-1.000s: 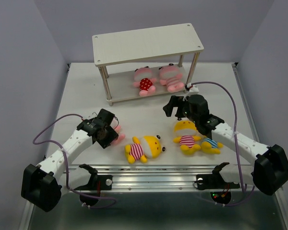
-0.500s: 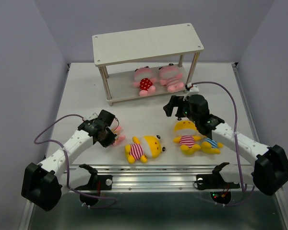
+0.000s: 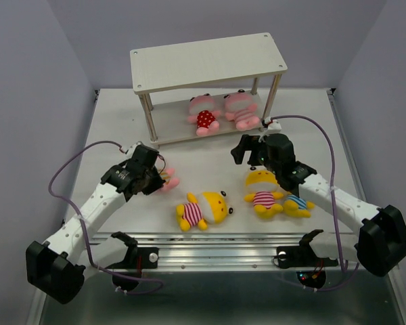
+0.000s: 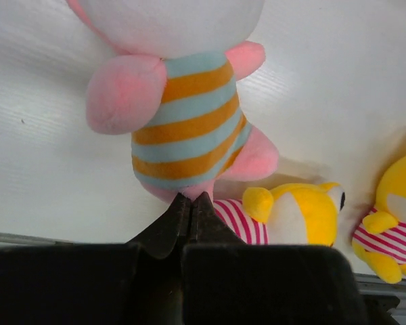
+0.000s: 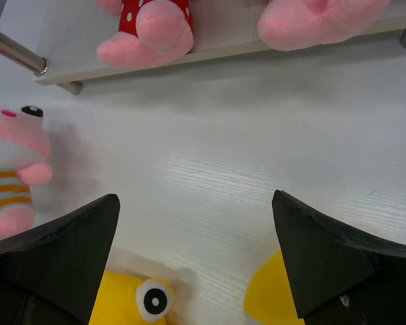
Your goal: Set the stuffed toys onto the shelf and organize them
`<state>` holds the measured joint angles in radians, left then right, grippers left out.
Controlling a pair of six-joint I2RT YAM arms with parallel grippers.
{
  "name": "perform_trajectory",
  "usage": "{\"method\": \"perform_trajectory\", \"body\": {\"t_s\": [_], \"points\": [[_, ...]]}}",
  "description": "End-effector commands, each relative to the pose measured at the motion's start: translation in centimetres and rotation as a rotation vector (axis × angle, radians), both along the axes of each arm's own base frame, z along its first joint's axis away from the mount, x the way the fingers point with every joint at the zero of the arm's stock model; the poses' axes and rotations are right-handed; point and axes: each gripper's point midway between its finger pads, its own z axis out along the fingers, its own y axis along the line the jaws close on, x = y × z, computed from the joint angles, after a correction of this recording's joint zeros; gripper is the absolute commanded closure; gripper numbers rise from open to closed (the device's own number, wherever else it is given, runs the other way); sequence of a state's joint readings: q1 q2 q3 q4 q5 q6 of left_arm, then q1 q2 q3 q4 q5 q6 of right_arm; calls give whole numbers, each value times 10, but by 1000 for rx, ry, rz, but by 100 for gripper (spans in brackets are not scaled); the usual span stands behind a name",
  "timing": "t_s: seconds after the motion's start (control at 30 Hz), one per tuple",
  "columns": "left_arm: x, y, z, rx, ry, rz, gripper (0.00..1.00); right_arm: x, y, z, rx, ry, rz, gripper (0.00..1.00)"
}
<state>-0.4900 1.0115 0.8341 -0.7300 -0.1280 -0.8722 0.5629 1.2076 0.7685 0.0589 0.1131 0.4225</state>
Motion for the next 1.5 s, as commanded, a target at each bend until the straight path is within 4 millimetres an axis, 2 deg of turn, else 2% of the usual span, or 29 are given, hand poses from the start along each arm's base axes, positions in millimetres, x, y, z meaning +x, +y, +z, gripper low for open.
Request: {"method": "perform_trajectory", "body": {"t_s": [0.0,0.07,0.17,0.3,0.43,0.6,0.67,0.87,1.0,1.17,1.23,1.37,1.47], "points": [[25,-13,35,2,-144,-112,100,5,-8,19,12,-66,-38,0],[32,-14,36,25,-157,-135,100,6,-9,19,8,-66,-42,0],[47,-26,57,16,-236,-183,100,6,-9,21,7,-74,-42,0],[51,-45,77,6,-301,-285,100,6,-11,21,1,-78,-46,0],[53,-58,83,15,-334,-354,100,6,-14,22,-11,-85,-57,0],[66,-72,88,23,-373,-418,100,6,-18,24,-17,-94,-68,0],[75,-69,83,67,-367,-403,100,6,-18,23,-21,-95,-70,0],[101,-74,97,99,-416,-368,100,5,-19,24,-25,-97,-68,0],[113,-77,107,105,-457,-356,100,8,-22,22,-37,-96,-89,0],[127,-75,105,147,-461,-335,100,9,-23,23,-42,-94,-99,0],[134,-76,109,161,-480,-340,100,10,-24,25,-42,-97,-104,0],[153,-63,115,211,-499,-279,100,9,-25,31,-30,-112,-109,0],[161,-62,116,206,-518,-267,100,9,-26,31,-33,-113,-114,0]]}}
